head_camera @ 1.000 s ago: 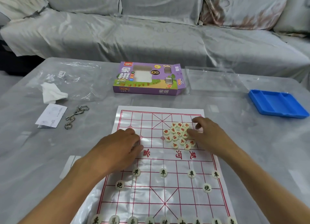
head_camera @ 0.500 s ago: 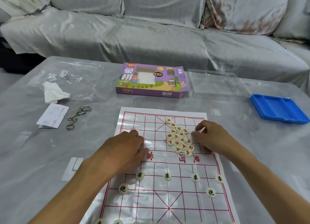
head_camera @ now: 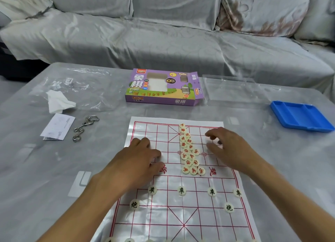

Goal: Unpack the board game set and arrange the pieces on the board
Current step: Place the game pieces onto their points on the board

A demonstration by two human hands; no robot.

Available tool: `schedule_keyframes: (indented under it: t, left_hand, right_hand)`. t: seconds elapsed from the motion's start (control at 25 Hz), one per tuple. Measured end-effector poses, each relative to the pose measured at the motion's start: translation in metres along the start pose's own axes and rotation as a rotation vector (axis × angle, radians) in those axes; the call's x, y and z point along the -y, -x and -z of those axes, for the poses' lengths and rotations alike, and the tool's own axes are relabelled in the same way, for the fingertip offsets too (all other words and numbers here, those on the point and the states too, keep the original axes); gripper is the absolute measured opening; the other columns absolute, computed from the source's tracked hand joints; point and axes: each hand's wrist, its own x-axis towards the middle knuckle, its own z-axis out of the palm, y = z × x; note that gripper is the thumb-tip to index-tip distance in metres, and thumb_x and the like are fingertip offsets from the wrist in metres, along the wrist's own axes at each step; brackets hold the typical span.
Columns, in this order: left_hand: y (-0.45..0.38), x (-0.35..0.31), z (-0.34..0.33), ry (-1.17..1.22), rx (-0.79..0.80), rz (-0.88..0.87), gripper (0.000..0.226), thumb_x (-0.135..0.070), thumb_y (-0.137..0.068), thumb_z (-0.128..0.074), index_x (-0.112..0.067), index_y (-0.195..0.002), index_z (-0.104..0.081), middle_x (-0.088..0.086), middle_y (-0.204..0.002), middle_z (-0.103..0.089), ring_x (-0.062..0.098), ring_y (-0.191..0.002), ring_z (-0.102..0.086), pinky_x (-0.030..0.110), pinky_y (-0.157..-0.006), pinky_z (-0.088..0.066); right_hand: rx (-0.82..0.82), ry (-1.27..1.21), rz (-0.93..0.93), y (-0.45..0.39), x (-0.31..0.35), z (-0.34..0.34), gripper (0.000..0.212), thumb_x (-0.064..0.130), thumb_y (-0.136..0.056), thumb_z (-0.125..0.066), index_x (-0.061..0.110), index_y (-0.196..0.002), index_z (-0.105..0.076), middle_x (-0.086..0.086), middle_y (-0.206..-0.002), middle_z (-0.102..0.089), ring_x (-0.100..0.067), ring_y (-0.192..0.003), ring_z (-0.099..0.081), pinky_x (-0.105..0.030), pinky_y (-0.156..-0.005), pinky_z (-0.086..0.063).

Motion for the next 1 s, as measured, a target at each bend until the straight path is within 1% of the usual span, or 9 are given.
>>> schedule_keyframes:
  t: [0.04, 0.12, 0.2, 0.28, 0.48, 0.56, 0.72, 0.88, 1.0]
  left_hand:
    - [-0.001, -0.001, -0.001, -0.013, -0.008, -0.013, 0.035, -0.051, -0.096, -0.038, -0.035, -0.121, -0.056, -0.01, -0.125, -0.042, 0.012, -0.117, -0.037, 0.029, -0.083, -0.046]
    - [-0.002, -0.003, -0.002, -0.013, -0.013, -0.021, 0.034, -0.052, -0.096, -0.039, -0.03, -0.113, -0.059, -0.012, -0.122, -0.043, 0.01, -0.112, -0.04, 0.029, -0.08, -0.047]
    - [-0.002, -0.004, -0.003, 0.01, -0.003, -0.014, 0.034, -0.054, -0.095, -0.039, -0.028, -0.106, -0.059, -0.013, -0.115, -0.047, 0.009, -0.105, -0.043, 0.031, -0.079, -0.049]
    - [-0.002, -0.003, -0.004, 0.028, 0.007, -0.02, 0.035, -0.055, -0.095, -0.039, -0.028, -0.104, -0.059, -0.015, -0.112, -0.048, 0.008, -0.102, -0.045, 0.033, -0.079, -0.05]
    - [-0.002, -0.002, 0.0, 0.037, 0.009, -0.041, 0.034, -0.054, -0.096, -0.039, -0.031, -0.112, -0.058, -0.017, -0.114, -0.048, 0.007, -0.104, -0.047, 0.032, -0.081, -0.05]
    - [0.0, -0.003, 0.001, 0.034, 0.007, -0.052, 0.034, -0.052, -0.097, -0.039, -0.031, -0.117, -0.057, -0.017, -0.117, -0.048, 0.006, -0.105, -0.047, 0.031, -0.081, -0.05]
    - [0.0, -0.004, 0.001, 0.016, -0.001, -0.046, 0.034, -0.05, -0.096, -0.04, -0.029, -0.115, -0.058, -0.013, -0.116, -0.049, 0.008, -0.102, -0.048, 0.029, -0.078, -0.048]
    - [0.001, -0.004, 0.003, 0.026, 0.008, -0.047, 0.034, -0.048, -0.097, -0.04, -0.029, -0.119, -0.057, -0.012, -0.119, -0.049, 0.009, -0.105, -0.049, 0.03, -0.078, -0.048]
    - [0.001, -0.005, 0.004, 0.012, 0.013, -0.043, 0.034, -0.047, -0.097, -0.04, -0.029, -0.12, -0.056, -0.012, -0.122, -0.048, 0.01, -0.108, -0.048, 0.03, -0.079, -0.048]
  right_hand:
    - [0.0, 0.062, 0.065, 0.007, -0.008, 0.003, 0.028, 0.037, -0.094, -0.056, 0.033, -0.121, -0.056, 0.015, -0.118, -0.059, -0.004, -0.096, -0.058, -0.026, -0.086, -0.049]
    - [0.099, 0.062, 0.13, 0.02, -0.011, 0.008, 0.021, 0.046, -0.088, -0.061, 0.038, -0.108, -0.057, 0.018, -0.103, -0.061, -0.005, -0.086, -0.059, -0.021, -0.077, -0.05]
    - [0.243, 0.052, 0.168, 0.025, -0.002, 0.006, 0.025, 0.052, -0.081, -0.068, 0.035, -0.098, -0.059, 0.017, -0.087, -0.059, -0.005, -0.079, -0.057, -0.017, -0.067, -0.045]
    - [0.293, 0.019, 0.204, 0.02, 0.008, 0.0, 0.028, 0.049, -0.076, -0.075, 0.032, -0.093, -0.06, 0.015, -0.083, -0.058, -0.004, -0.074, -0.055, -0.016, -0.061, -0.04]
    - [0.244, -0.12, 0.234, -0.001, 0.028, -0.011, 0.025, 0.04, -0.076, -0.078, 0.027, -0.086, -0.061, 0.012, -0.08, -0.058, -0.007, -0.071, -0.053, -0.018, -0.06, -0.039]
    - [0.253, -0.14, 0.207, 0.0, 0.03, -0.007, 0.032, 0.047, -0.071, -0.079, 0.026, -0.085, -0.059, 0.01, -0.079, -0.058, -0.007, -0.07, -0.053, -0.021, -0.06, -0.04]
    - [0.227, 0.085, 0.219, 0.013, 0.038, -0.018, 0.049, 0.066, -0.065, -0.074, 0.024, -0.077, -0.052, 0.01, -0.072, -0.057, -0.008, -0.067, -0.05, -0.025, -0.058, -0.038]
    - [0.112, 0.103, 0.216, -0.003, 0.059, -0.025, 0.04, 0.058, -0.073, -0.072, 0.025, -0.073, -0.049, 0.01, -0.071, -0.056, -0.009, -0.067, -0.049, -0.024, -0.055, -0.035]
    - [0.107, 0.003, 0.17, -0.01, 0.051, -0.015, 0.033, 0.051, -0.077, -0.072, 0.025, -0.075, -0.052, 0.009, -0.072, -0.058, -0.01, -0.067, -0.051, -0.023, -0.057, -0.037]
